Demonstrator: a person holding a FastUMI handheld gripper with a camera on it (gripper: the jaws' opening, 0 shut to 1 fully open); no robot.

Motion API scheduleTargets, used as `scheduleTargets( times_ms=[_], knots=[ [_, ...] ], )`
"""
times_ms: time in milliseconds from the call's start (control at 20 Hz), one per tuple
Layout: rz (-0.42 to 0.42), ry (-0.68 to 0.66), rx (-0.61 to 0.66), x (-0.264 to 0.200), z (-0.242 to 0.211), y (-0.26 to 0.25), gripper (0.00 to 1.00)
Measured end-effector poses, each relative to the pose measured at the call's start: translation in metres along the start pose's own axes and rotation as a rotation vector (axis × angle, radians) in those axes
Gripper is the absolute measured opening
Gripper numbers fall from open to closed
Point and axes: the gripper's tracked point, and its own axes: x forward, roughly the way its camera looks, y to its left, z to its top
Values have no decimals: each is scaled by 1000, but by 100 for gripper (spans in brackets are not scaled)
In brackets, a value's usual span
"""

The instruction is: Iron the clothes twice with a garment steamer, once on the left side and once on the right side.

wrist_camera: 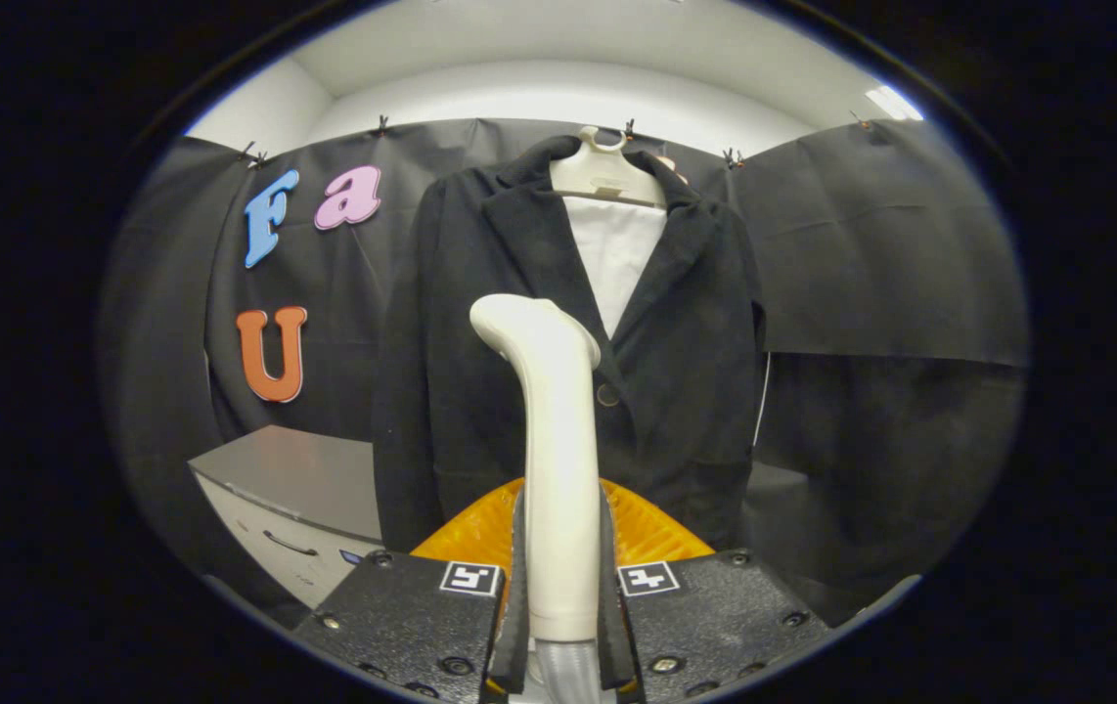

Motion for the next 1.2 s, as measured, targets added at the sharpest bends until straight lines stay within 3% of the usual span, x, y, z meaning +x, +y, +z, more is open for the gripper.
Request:
scheduleTargets(
  times_ms=[1200],
  knots=[
    [-4, 239, 22, -26, -137, -1, 31]
  ],
)
